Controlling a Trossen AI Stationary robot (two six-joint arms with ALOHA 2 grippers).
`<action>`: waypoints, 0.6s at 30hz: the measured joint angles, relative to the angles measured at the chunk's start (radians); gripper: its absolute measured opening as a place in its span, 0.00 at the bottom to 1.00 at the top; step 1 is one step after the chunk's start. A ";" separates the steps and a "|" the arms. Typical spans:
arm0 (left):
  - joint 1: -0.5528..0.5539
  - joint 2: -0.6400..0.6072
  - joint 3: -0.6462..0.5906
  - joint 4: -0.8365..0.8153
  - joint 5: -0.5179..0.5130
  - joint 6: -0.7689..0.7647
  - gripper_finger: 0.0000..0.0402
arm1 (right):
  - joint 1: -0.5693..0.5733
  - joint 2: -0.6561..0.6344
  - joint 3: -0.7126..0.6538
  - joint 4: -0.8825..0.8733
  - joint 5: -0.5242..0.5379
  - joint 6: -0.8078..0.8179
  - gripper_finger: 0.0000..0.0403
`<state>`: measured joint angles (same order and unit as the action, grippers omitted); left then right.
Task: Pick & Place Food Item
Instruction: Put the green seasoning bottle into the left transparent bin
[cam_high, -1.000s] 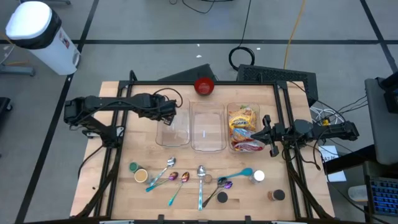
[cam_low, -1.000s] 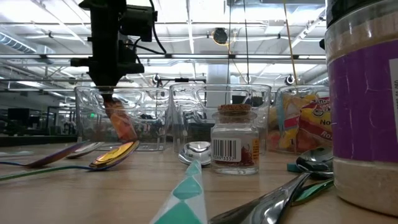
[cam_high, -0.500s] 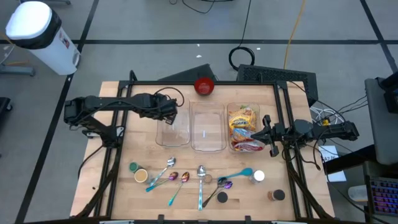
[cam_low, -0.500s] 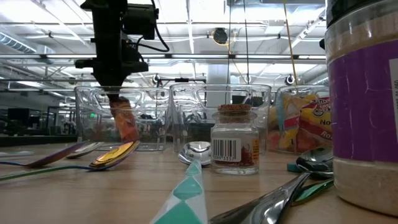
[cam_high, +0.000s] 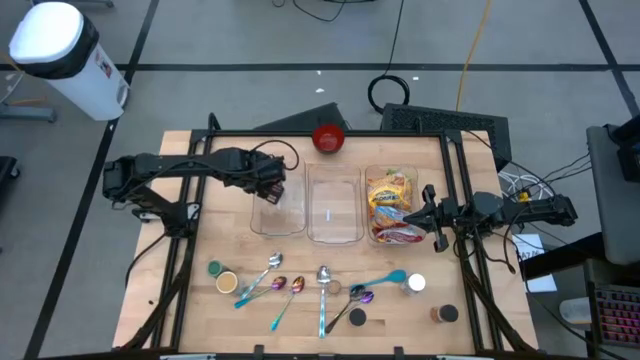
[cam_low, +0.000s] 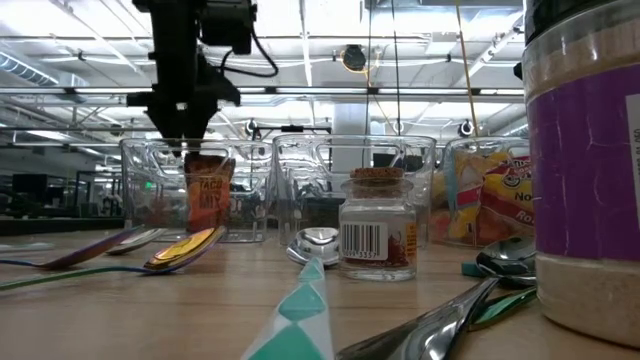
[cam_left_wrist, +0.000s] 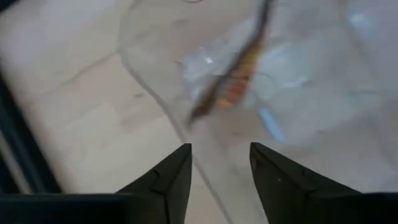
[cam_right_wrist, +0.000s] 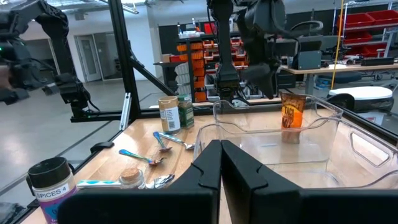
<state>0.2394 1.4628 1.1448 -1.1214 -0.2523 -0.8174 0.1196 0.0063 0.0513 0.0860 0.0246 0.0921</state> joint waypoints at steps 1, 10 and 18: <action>-0.006 -0.008 0.011 -0.004 0.014 0.006 0.44 | 0.000 0.000 0.000 0.000 0.000 0.000 0.00; -0.208 -0.150 0.040 -0.044 0.020 -0.117 0.48 | 0.000 0.000 0.000 0.004 0.000 0.000 0.00; -0.529 -0.195 0.041 -0.102 0.151 -0.410 0.48 | 0.000 0.000 0.000 0.008 0.000 0.000 0.00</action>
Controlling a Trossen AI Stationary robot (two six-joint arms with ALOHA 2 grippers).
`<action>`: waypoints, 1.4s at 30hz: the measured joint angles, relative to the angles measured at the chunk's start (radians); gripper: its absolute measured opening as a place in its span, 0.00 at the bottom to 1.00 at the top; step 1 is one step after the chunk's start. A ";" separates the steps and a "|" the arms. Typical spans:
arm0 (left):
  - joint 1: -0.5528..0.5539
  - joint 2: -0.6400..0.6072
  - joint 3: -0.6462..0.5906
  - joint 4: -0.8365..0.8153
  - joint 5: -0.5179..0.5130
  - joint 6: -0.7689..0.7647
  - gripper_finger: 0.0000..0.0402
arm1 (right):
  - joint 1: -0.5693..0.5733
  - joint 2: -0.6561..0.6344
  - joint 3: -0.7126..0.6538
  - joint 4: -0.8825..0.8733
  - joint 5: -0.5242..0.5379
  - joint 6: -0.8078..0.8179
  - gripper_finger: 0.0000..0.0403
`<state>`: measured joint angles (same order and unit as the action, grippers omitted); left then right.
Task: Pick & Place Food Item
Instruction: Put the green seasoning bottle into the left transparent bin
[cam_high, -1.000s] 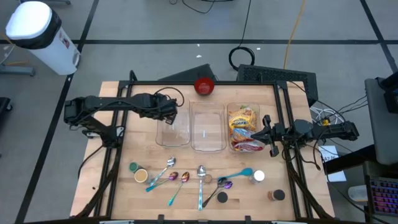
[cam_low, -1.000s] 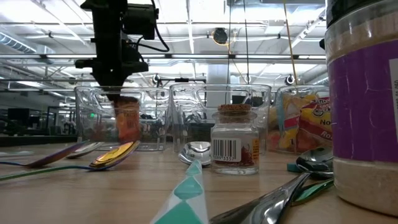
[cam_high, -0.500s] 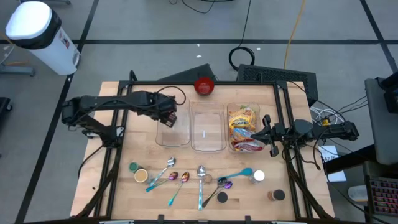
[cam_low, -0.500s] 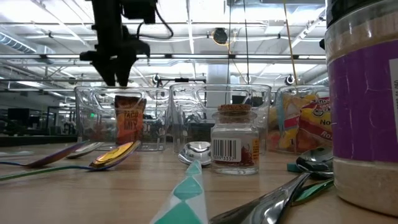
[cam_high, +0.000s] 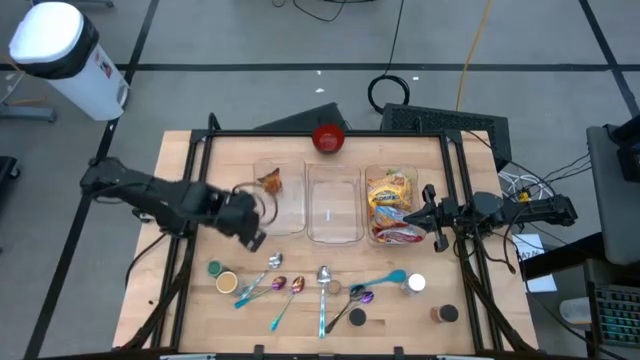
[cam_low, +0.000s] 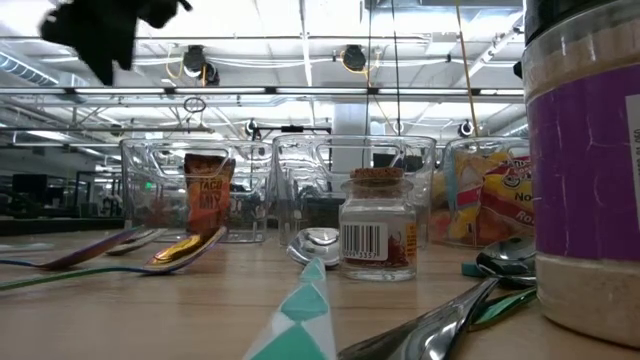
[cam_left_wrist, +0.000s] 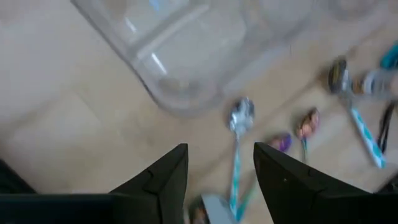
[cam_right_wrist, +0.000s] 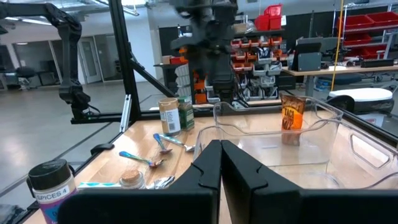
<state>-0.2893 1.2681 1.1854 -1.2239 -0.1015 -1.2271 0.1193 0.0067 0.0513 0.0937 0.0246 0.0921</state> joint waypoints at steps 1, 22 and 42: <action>-0.037 0.001 -0.001 -0.008 0.003 -0.050 0.48 | 0.000 0.000 0.000 0.000 0.000 0.000 0.00; -0.390 0.122 -0.001 -0.113 0.115 -0.734 0.61 | 0.000 0.000 0.000 0.000 0.000 0.000 0.00; -0.551 0.112 -0.113 -0.163 0.050 -1.127 0.73 | 0.000 0.000 0.000 0.000 0.000 0.000 0.00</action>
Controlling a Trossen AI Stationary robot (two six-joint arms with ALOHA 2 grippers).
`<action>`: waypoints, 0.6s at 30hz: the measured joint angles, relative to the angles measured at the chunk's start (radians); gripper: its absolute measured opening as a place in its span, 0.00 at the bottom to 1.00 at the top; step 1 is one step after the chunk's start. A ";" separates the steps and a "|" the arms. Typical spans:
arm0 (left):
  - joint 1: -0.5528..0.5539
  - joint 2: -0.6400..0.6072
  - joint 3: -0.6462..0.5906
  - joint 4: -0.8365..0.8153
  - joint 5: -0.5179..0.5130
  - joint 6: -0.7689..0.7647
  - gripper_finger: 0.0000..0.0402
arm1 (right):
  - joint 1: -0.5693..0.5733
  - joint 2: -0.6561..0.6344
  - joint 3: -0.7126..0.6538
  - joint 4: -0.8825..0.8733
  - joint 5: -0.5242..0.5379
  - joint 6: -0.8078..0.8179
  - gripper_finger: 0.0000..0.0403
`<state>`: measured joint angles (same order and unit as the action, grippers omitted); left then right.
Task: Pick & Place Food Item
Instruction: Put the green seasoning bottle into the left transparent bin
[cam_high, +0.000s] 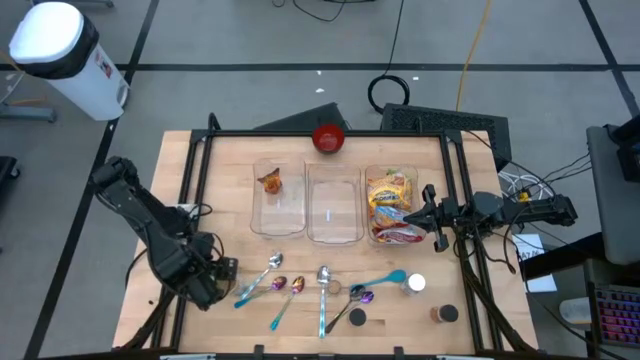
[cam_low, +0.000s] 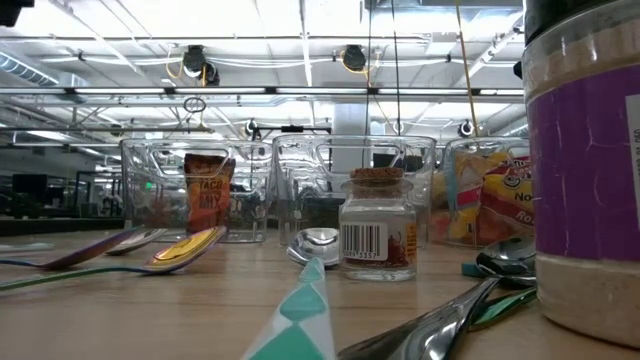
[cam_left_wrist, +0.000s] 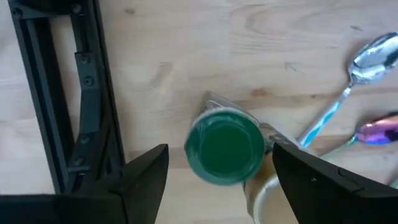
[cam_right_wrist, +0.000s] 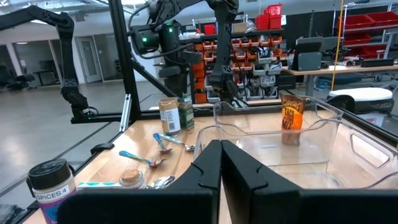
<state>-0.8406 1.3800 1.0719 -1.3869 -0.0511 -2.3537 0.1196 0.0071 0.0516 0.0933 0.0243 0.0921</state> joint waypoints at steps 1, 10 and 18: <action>0.000 0.000 -0.005 0.001 -0.002 -0.005 0.73 | 0.000 0.000 0.000 0.000 0.000 0.000 0.00; 0.000 0.000 -0.064 0.069 -0.002 -0.031 0.70 | 0.000 0.000 0.000 0.000 0.000 0.000 0.00; 0.000 0.000 -0.131 0.159 0.000 -0.027 0.67 | 0.000 0.000 0.000 0.000 0.000 0.000 0.00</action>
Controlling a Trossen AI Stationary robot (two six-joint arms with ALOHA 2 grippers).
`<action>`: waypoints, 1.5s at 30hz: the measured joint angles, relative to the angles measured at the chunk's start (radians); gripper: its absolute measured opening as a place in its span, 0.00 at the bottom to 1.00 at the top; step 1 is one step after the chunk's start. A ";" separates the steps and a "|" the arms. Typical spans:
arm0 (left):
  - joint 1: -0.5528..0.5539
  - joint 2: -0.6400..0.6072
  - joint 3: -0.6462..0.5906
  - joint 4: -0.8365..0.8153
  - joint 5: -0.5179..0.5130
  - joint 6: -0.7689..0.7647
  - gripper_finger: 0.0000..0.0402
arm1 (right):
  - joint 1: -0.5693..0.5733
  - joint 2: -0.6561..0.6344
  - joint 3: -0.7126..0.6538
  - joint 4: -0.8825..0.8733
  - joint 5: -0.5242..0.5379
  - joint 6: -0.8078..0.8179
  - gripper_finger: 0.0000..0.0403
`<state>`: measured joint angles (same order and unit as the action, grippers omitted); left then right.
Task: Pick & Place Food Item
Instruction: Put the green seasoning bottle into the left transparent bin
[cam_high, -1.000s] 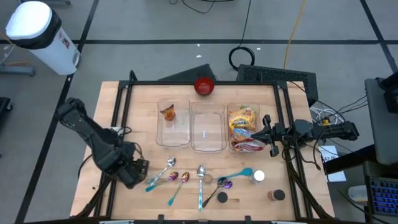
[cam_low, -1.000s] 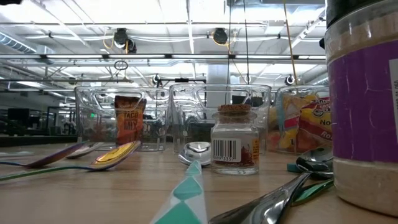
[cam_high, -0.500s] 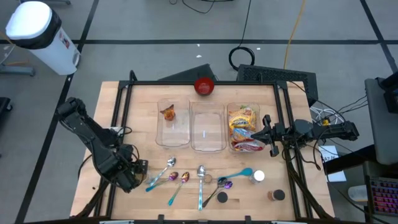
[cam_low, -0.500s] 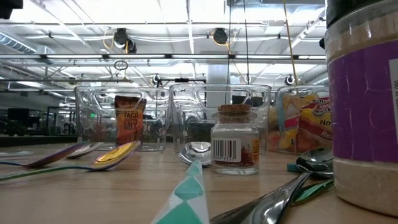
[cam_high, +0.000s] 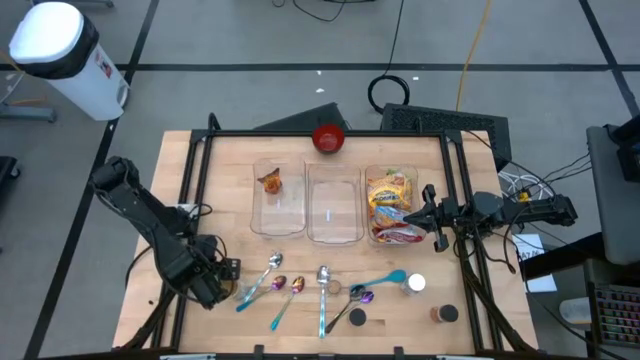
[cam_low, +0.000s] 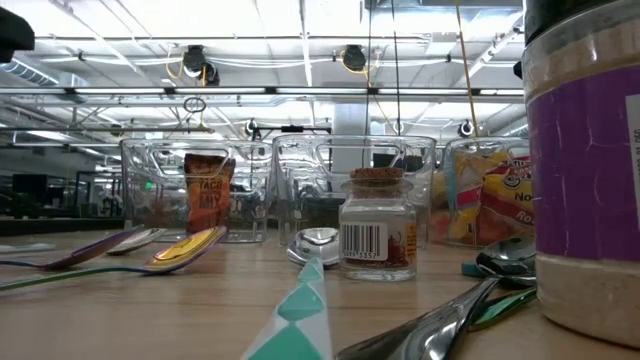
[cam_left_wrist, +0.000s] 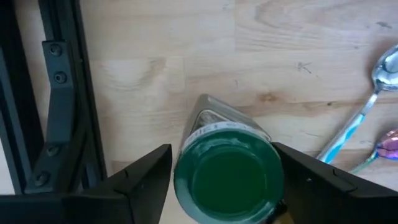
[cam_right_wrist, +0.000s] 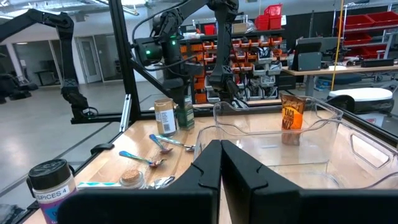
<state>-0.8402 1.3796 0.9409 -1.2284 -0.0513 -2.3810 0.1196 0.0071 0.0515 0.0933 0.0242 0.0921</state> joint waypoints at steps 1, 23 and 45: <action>0.000 0.000 0.000 -0.001 0.000 0.000 0.66 | 0.000 0.000 0.000 0.000 0.000 0.000 0.00; 0.139 0.001 0.048 -0.131 0.036 0.192 0.52 | 0.000 0.000 0.000 0.000 0.000 0.000 0.00; 0.487 -0.068 0.495 -0.232 -0.413 0.894 0.52 | 0.000 0.000 0.000 0.000 0.000 0.000 0.00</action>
<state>-0.3529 1.3117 1.4356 -1.4601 -0.4640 -1.4873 0.1196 0.0067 0.0514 0.0935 0.0242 0.0923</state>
